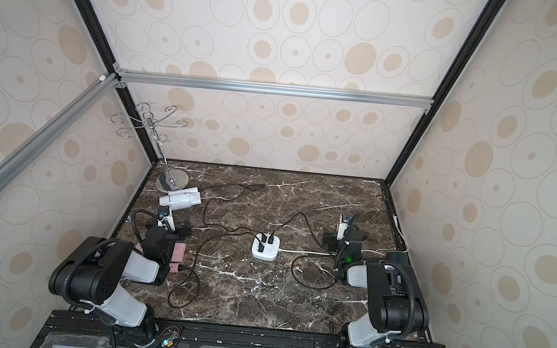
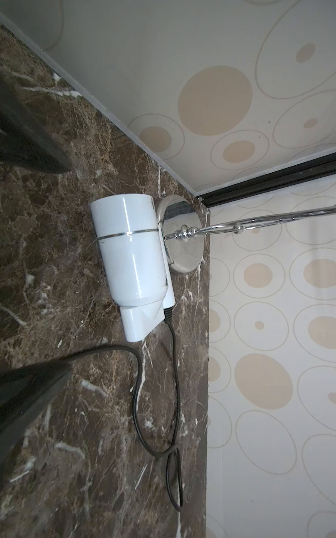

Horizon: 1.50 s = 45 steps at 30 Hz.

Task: Charge the blow dryers
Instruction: Reset both arms

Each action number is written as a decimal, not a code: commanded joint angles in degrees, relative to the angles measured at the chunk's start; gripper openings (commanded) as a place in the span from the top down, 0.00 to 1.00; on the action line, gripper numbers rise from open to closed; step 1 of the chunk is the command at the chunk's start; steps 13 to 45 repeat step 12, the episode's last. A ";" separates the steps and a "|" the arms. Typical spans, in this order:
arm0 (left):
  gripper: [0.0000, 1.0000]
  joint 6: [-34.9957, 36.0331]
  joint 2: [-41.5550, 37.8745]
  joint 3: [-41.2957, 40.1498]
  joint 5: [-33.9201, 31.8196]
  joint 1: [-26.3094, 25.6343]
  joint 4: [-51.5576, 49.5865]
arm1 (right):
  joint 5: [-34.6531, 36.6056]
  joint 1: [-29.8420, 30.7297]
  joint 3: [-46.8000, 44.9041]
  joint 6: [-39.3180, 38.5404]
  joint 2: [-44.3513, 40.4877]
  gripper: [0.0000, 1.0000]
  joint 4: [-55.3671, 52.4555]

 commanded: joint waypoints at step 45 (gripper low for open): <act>0.00 1.34 -0.54 0.77 0.50 0.43 1.65 | -0.48 -0.15 0.60 -0.02 -0.52 0.01 -0.15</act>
